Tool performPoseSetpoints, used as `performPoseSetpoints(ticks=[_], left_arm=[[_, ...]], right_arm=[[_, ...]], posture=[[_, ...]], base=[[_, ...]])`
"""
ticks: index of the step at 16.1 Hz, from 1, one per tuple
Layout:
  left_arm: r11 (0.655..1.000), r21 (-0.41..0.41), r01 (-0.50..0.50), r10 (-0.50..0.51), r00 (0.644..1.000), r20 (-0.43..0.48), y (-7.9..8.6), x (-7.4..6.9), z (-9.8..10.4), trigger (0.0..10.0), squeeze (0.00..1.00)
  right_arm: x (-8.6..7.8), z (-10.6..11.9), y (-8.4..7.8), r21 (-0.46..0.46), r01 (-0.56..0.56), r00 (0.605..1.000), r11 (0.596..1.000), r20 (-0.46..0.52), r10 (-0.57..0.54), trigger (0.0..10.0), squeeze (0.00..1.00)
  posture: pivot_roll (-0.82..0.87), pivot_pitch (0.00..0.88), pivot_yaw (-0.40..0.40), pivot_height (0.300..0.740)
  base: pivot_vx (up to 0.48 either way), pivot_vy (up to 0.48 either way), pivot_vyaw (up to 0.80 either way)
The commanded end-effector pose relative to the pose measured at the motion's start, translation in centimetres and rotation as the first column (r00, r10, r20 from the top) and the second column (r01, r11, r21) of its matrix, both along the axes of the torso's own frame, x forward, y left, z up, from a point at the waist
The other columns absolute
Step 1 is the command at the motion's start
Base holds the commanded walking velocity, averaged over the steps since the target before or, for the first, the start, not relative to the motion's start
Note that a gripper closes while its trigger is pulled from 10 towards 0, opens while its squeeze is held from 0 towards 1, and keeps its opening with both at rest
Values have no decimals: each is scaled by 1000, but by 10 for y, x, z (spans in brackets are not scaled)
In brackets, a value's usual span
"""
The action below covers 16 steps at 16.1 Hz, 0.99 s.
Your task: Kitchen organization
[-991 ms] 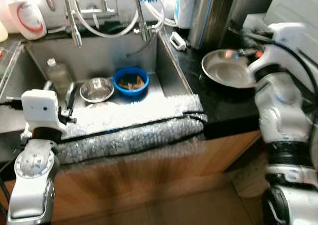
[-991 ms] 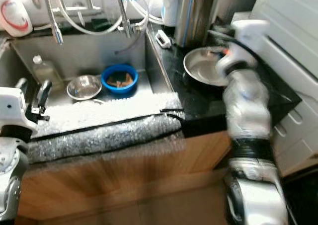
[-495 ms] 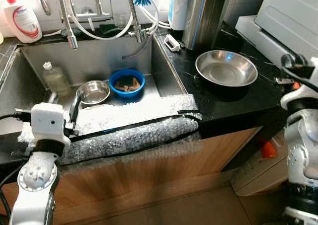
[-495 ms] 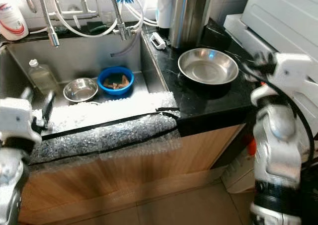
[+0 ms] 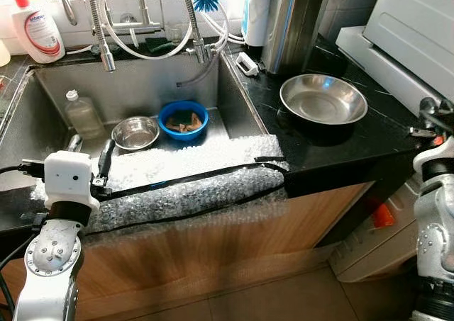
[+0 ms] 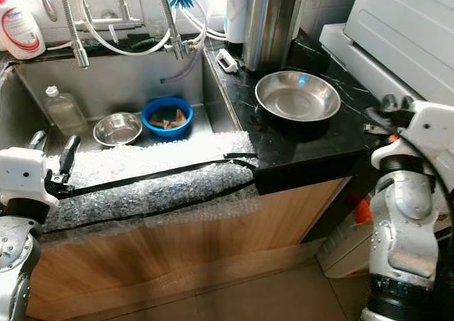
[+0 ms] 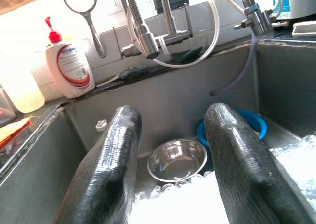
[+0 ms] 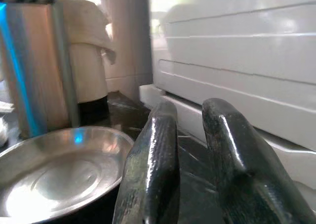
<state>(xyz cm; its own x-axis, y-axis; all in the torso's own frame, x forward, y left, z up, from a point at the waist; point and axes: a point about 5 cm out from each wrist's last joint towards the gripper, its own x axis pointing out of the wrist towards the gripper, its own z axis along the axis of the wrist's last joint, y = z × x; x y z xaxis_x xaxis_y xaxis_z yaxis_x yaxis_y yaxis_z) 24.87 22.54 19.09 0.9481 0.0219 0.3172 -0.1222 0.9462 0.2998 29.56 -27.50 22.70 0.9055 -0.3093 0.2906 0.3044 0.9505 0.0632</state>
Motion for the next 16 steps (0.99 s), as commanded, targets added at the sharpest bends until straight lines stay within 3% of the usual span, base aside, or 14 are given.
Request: performPoseSetpoints(ticks=[1, 2, 4, 5, 7, 9, 14, 15, 16], left_arm=[[1000, -1, 5, -5, 1000, 9, 0, 0, 1, 10000, 0], [1000, 0, 9, -9, 1000, 11, -1, 0, 1, 10000, 0], [1000, 2, 18, -18, 1000, 15, -3, 2, 3, 10000, 0], [1000, 3, 21, -21, 1000, 16, -4, 2, 3, 10000, 0], [1000, 6, 30, -30, 999, 19, -7, 4, 4, 10000, 0], [999, 17, 37, -37, 999, 21, -8, 4, 6, 10000, 0], [999, 26, 37, -38, 999, 25, -9, 5, 7, 10000, 0], [999, 27, 37, -38, 999, 26, -9, 6, 8, 10000, 0], [999, 28, 37, -37, 999, 28, -9, 6, 8, 10000, 0]], right_arm=[[1, 7, -8, 71, 30, 999, 997, 12, -31, 10000, 0], [7, 8, -12, 152, 48, 999, 987, -21, -46, 10000, 1000], [22, 2, -10, 272, 43, 989, 961, -145, -4, 10000, 973], [26, 0, -7, 299, 29, 985, 954, -170, 23, 10000, 0], [37, -7, 1, 385, -8, 974, 923, -207, 95, 10000, 0], [48, -11, 8, 399, -27, 958, 916, -252, 138, 10000, 0], [70, -13, 19, 556, -73, 944, 828, -229, 238, 10000, 0], [75, -12, 22, 566, -92, 941, 819, -220, 258, 10000, 1000], [79, -11, 24, 580, -98, 942, 808, -207, 263, 10000, 1000]], posture=[[21, 54, -44, 740], [19, 54, -43, 740], [18, 53, -43, 740], [19, 56, -43, 740], [22, 68, -42, 740], [23, 80, -39, 740], [27, 97, -37, 740], [29, 98, -36, 740], [29, 100, -35, 740]], base=[[0, 0, 0], [0, 0, 0], [0, 0, 0], [0, 0, 0], [0, 0, 0], [0, 0, 0], [0, 0, 0], [0, 0, 0], [0, 0, 0]])
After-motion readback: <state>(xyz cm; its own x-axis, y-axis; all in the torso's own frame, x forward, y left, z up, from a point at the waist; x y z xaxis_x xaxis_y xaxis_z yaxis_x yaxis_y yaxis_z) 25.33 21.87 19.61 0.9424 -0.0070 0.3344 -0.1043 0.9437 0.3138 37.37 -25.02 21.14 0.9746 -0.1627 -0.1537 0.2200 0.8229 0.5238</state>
